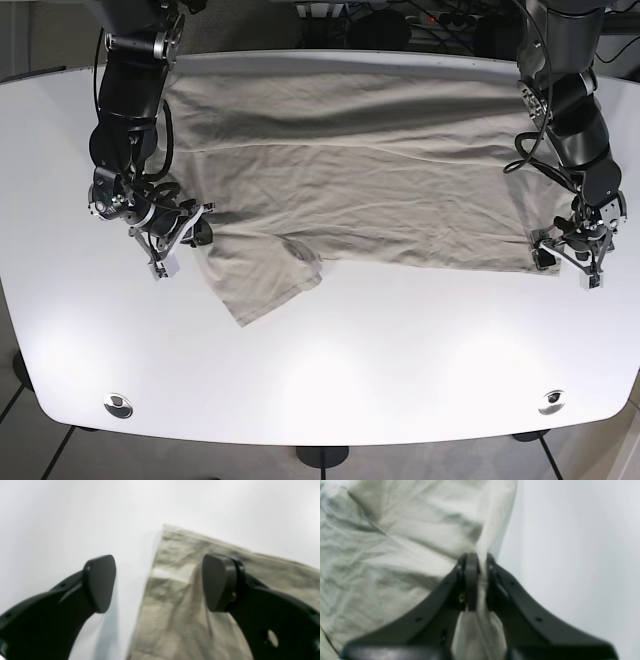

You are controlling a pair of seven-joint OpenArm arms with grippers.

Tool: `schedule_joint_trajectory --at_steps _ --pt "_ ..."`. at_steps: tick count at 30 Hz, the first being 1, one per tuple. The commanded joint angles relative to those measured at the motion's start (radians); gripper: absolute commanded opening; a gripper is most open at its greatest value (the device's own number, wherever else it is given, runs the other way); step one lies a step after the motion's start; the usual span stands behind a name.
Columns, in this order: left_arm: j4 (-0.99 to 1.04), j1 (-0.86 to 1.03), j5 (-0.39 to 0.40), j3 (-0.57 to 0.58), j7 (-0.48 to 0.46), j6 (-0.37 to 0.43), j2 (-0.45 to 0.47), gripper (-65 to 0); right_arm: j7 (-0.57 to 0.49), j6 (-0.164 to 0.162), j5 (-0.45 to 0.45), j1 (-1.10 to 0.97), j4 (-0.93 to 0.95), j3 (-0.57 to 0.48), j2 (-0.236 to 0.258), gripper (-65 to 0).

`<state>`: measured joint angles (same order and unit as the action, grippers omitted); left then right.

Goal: Fold the T-shirt properly
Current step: 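Fold the shirt in half lengthwise with both grippers, then release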

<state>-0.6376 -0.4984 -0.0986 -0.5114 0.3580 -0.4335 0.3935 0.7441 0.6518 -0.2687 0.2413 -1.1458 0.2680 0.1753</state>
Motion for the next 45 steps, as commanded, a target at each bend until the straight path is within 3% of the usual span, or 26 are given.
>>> schedule_joint_trajectory --at_steps 1,2,4,10,13,17,21,24,26,34,45 --pt "-0.006 -0.021 0.009 0.0 0.008 -0.021 0.018 -14.3 0.004 0.0 -0.001 0.017 -0.02 0.003 0.01 -61.8" --pt "-0.004 -0.021 0.009 0.0 0.009 -0.072 0.014 -14.6 0.002 0.0 -0.002 0.017 -0.02 0.003 0.008 -61.8" --pt "0.034 -0.023 0.007 0.0 0.009 -0.129 0.012 -21.2 0.001 0.0 -0.005 0.017 -0.02 0.003 0.008 -62.0" --pt "0.155 -0.082 0.009 -0.006 0.002 -0.195 0.012 -63.9 0.001 0.0 -0.005 0.019 -0.021 0.003 0.008 -62.1" --pt "0.101 -0.081 0.015 -0.01 0.002 -0.201 0.012 -65.0 -0.001 0.0 -0.007 0.022 -0.029 0.003 0.007 -62.1" --pt "-0.086 -0.024 0.106 -0.008 0.052 -0.265 0.012 -65.0 0.001 0.0 0.003 0.019 -0.127 0.004 -0.013 -62.3" --pt "-0.275 0.019 0.208 -0.01 0.181 -0.265 0.012 -65.0 0.025 -0.005 0.003 0.017 -0.224 0.004 -0.013 -62.3" --pt "-0.422 0.073 0.288 -0.01 0.303 -0.265 0.012 -65.0 0.091 -0.04 -0.001 0.013 -0.339 0.004 -0.013 -62.3" --pt "-0.525 0.111 0.333 -0.014 0.378 -0.265 0.012 -65.0 0.142 -0.042 -0.004 -0.013 -0.437 0.004 -0.013 -62.3" --pt "-0.885 0.347 0.531 -0.217 0.632 -0.265 0.012 -65.0 0.358 -0.039 -0.007 -0.199 -0.84 0.055 -0.02 -62.3" --pt "-1.056 0.677 0.635 -0.301 0.668 -0.265 0.012 -65.0 0.36 -0.033 -0.008 -0.446 -0.871 0.127 -0.02 -62.3"
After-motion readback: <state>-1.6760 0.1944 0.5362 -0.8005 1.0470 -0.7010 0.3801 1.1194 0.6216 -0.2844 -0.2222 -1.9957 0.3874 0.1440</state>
